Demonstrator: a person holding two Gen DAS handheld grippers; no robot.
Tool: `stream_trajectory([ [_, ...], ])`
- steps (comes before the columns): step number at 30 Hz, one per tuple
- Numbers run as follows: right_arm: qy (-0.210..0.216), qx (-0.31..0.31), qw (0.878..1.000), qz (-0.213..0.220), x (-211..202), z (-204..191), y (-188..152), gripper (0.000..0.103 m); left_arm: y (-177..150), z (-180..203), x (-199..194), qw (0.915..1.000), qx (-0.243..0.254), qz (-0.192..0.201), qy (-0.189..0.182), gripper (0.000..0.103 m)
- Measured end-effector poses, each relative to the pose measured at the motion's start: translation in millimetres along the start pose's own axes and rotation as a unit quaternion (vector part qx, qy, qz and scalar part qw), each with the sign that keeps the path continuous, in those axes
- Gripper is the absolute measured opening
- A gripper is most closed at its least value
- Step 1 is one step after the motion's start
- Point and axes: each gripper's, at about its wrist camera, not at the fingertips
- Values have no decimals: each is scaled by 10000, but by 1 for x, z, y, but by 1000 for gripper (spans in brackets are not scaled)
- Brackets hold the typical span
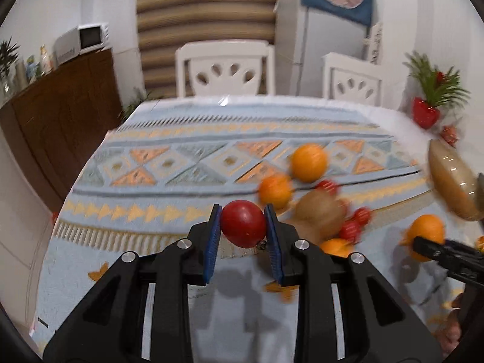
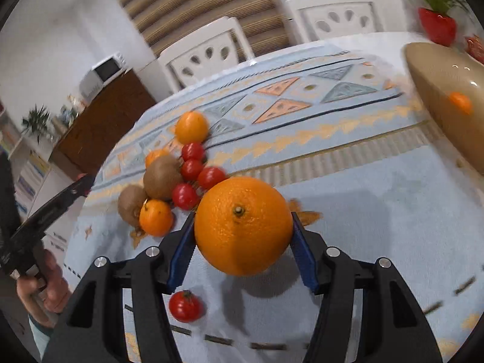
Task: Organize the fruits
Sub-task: 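Carry the tomato and large orange to the glass bowl and release both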
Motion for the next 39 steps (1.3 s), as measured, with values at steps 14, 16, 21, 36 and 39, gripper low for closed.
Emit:
stream_trajectory([
  [14, -1162, 908, 9792, 1394, -157, 93, 45, 58, 40, 222, -81, 9667, 1346, 336, -2149, 28],
  [16, -1571, 968, 9724, 1428, -167, 107, 48, 58, 40, 254, -79, 9602, 1503, 257, -2341, 28],
  [21, -1769, 1217, 9682, 1286, -171, 136, 48, 58, 42, 306, -65, 9514, 1694, 73, -2569, 28],
  [36, -2663, 1110, 9534, 877, -154, 162, 50, 58, 31, 362, -28, 9458, 1972, -245, -2568, 28],
  [39, -2778, 1133, 9505, 810, -153, 165, 50, 58, 28, 369, -25, 9444, 2018, -294, -2578, 28],
])
Point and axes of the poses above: each gripper's, at about its wrist camera, not at the fingertips, and x roughly the way its jaws point, z to its right, y to its top, and after that the axes turned 15 degrees about y, right-handed
